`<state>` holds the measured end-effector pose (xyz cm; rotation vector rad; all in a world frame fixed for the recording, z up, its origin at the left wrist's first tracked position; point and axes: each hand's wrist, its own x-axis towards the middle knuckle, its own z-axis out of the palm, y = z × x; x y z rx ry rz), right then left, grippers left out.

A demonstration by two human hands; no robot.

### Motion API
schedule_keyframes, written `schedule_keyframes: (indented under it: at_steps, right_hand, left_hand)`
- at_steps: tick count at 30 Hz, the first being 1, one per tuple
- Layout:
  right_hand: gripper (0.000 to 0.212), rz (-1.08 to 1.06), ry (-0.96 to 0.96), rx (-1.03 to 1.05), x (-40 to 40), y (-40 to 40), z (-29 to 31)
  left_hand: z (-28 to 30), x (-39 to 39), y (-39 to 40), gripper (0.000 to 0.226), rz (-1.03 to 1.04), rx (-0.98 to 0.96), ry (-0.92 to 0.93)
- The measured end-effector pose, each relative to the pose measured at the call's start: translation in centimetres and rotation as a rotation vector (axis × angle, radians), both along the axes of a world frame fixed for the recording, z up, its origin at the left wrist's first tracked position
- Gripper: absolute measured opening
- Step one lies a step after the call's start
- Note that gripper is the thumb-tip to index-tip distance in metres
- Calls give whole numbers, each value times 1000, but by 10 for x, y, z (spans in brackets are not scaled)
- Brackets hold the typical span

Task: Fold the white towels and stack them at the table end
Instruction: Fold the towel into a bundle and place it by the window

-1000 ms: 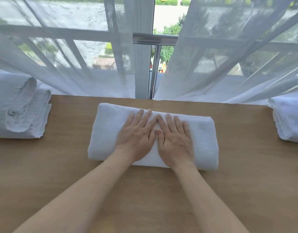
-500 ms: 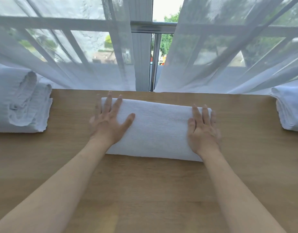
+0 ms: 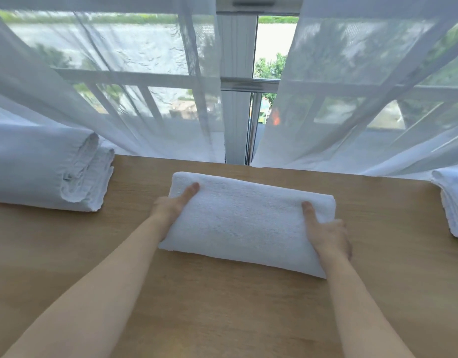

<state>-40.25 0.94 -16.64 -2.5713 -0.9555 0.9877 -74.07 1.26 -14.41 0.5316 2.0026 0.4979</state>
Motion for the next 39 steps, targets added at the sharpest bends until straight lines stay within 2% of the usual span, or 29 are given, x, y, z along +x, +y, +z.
schedule_keyframes:
  at_steps: [2,4,7,10,14,18,20,24,27,31,35,39]
  right_hand:
    - [115,-56,81,-29,8,3,1]
    - [108,-64,176,-14,13,5,1]
    - [93,-102,347,49,13,-2,4]
    - [89,-127,421,72,10,-21,10]
    - [83,-100,467,114,-25,-44,35]
    - [77,-42,458,220,-100,-61,80]
    - [78,-44,461,264,-142,-68,99]
    - [77,-31,486,318,-235,-78,125]
    - [67,-21,520,353,-307,-74,146]
    - [89,33,518,400,-391,-51,175]
    - [115,120,471,412,-460,-23,202]
    - [108,147,515,397,-505,13,208]
  left_hand:
    - [-1,1,-1,126,18,11,-79]
    - [0,1,-2,124,42,31,-145]
    - [3,-4,-13,109,92,59,-255]
    - [13,-14,-35,105,76,61,-315]
    - [45,-55,-65,96,22,119,-313]
    - [91,-127,-84,85,-23,218,-230]
    - [115,-171,-92,95,-63,269,-181]
    - [158,-271,-109,133,-118,338,-143]
    - [175,-345,-110,134,-86,389,-133]
    - [187,-435,-98,117,32,449,-181]
    - [196,-508,-72,114,58,457,-203]
    - [201,-543,-42,91,14,482,-211]
